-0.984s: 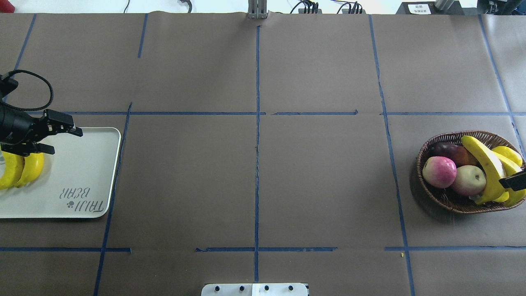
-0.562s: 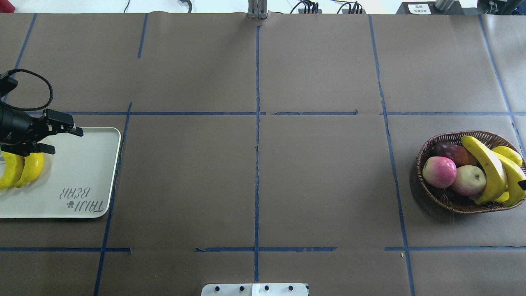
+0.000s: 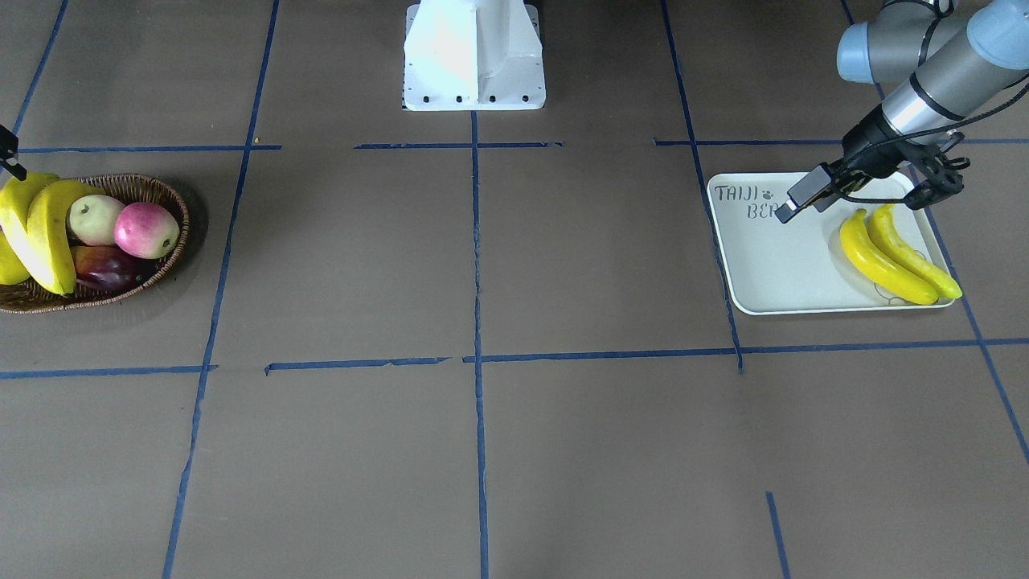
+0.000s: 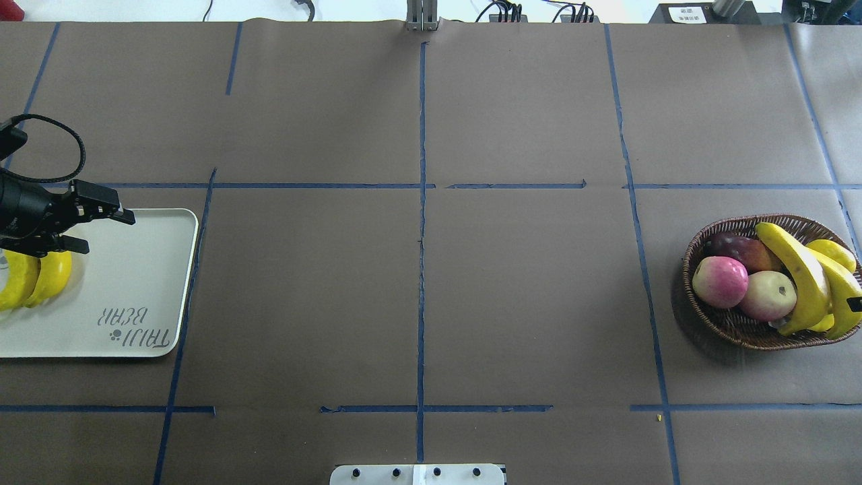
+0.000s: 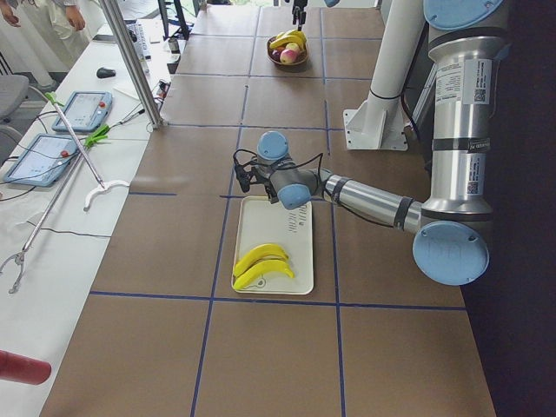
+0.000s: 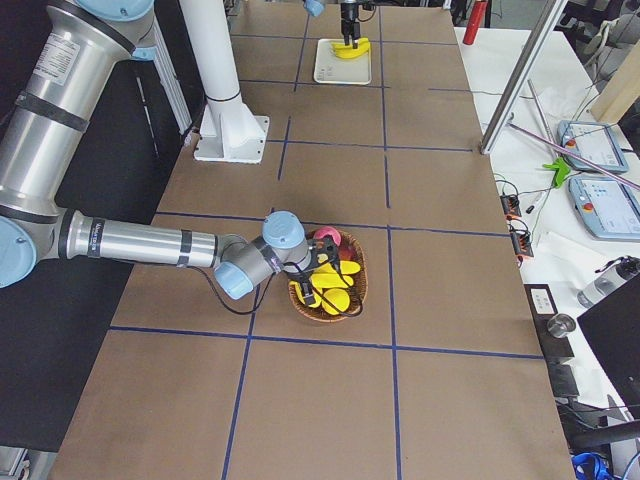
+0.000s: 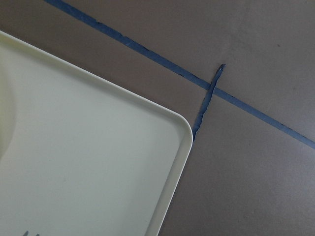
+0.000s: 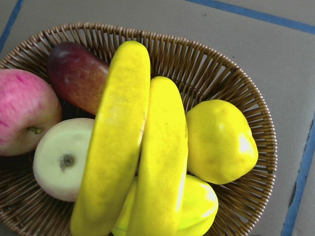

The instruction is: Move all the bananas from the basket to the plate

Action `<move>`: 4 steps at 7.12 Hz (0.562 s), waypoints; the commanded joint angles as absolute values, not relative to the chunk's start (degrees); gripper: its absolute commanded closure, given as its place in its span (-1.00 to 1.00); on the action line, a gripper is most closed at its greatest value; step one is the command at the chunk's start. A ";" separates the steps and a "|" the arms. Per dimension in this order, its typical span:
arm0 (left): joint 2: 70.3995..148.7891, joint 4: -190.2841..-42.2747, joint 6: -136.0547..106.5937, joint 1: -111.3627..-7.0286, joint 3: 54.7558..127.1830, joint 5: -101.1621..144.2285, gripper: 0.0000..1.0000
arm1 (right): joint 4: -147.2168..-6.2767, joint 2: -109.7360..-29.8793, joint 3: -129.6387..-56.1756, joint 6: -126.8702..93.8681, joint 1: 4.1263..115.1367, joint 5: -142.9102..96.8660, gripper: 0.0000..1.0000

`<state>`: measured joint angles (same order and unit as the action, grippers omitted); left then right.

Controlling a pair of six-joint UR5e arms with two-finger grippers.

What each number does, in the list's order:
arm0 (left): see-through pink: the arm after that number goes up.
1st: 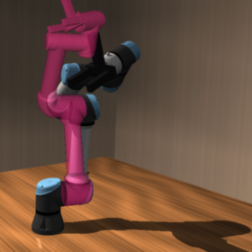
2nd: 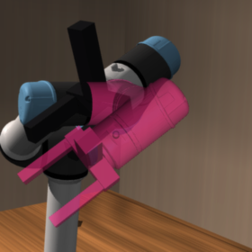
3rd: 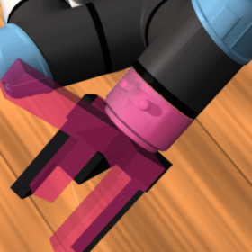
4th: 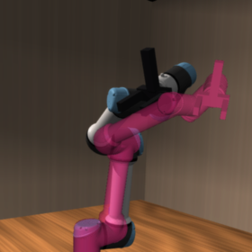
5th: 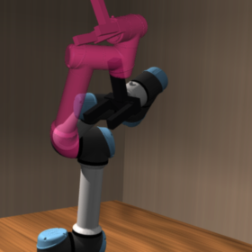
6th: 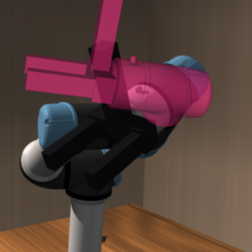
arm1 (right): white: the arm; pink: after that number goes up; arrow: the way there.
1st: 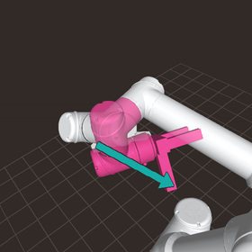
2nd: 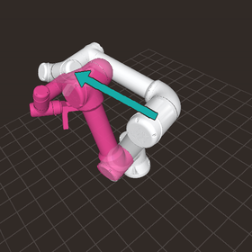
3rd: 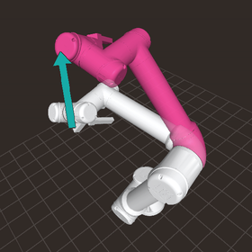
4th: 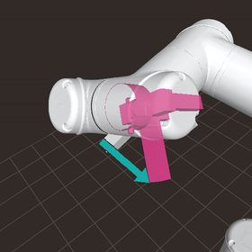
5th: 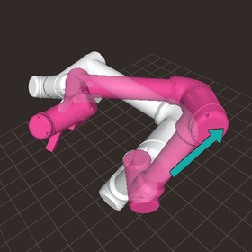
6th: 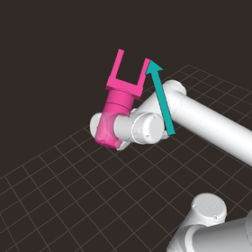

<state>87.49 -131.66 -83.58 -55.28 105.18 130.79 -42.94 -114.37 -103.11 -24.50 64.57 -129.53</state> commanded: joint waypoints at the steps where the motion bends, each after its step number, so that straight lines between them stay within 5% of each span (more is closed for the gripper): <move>1: 87.45 -131.66 -83.58 -55.28 105.20 130.78 -1.00 | -42.10 -113.21 -102.39 -28.81 64.42 -130.77 -0.64; 4: 87.45 -131.66 -83.58 -55.28 105.12 130.78 -1.00 | -42.45 -113.03 -102.13 -29.35 63.81 -131.22 -0.48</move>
<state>87.45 -131.66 -83.58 -55.28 105.19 130.78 -42.37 -113.08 -102.20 -29.12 64.16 -131.07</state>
